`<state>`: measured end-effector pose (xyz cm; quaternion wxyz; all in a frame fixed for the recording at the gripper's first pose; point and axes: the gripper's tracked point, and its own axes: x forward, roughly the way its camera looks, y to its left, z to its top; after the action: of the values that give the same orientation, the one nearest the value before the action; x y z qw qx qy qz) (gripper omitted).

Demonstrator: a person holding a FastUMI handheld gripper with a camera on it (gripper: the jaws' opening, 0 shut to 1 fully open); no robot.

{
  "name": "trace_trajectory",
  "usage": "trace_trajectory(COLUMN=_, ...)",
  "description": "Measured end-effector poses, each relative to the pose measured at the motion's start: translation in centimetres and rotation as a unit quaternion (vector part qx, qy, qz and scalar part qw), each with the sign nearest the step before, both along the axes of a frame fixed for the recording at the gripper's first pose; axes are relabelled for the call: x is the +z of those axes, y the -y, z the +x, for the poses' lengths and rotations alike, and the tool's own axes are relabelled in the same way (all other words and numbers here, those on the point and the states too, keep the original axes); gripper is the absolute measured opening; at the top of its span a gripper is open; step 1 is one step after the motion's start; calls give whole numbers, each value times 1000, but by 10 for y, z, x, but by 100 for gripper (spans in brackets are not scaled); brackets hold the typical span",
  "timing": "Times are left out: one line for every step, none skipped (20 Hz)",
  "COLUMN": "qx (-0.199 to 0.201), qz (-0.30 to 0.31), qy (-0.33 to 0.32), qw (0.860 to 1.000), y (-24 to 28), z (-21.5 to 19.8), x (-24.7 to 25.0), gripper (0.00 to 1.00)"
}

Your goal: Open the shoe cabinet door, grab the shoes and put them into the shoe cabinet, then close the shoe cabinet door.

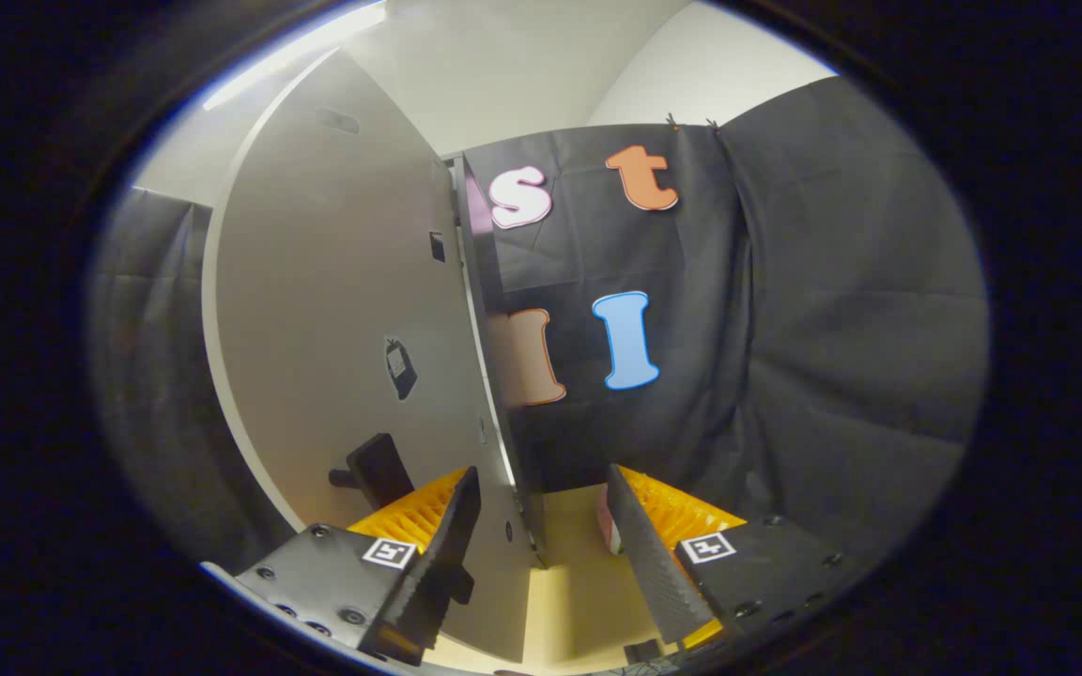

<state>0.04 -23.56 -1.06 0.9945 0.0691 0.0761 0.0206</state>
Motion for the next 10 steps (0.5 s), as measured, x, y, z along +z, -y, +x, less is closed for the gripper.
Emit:
trace_trajectory(qx=-2, qz=0, qy=0, qw=1000, y=-7, z=-2, x=0, gripper=87)
trace_trajectory(qx=-6, qz=2, qy=-1, qw=1000, y=-13, z=-4, x=-2, gripper=87)
trace_trajectory(qx=-10, qz=4, qy=-1, qw=1000, y=-19, z=-6, x=-2, gripper=87)
trace_trajectory(qx=-13, qz=7, qy=-2, qw=1000, y=-26, z=-7, x=-3, gripper=87)
trace_trajectory(qx=-16, qz=8, qy=-7, qw=1000, y=-32, z=-9, x=-6, gripper=87)
trace_trajectory(qx=-21, qz=7, qy=-13, qw=1000, y=-38, z=-10, x=-9, gripper=87)
trace_trajectory(qx=-27, qz=6, qy=-18, qw=999, y=-42, z=-12, x=-13, gripper=87)
trace_trajectory(qx=-32, qz=4, qy=-23, qw=999, y=-46, z=-15, x=-16, gripper=87)
trace_trajectory(qx=-37, qz=5, qy=-25, qw=999, y=-51, z=-16, x=-17, gripper=87)
trace_trajectory(qx=-42, qz=8, qy=-25, qw=999, y=-56, z=-17, x=-17, gripper=87)
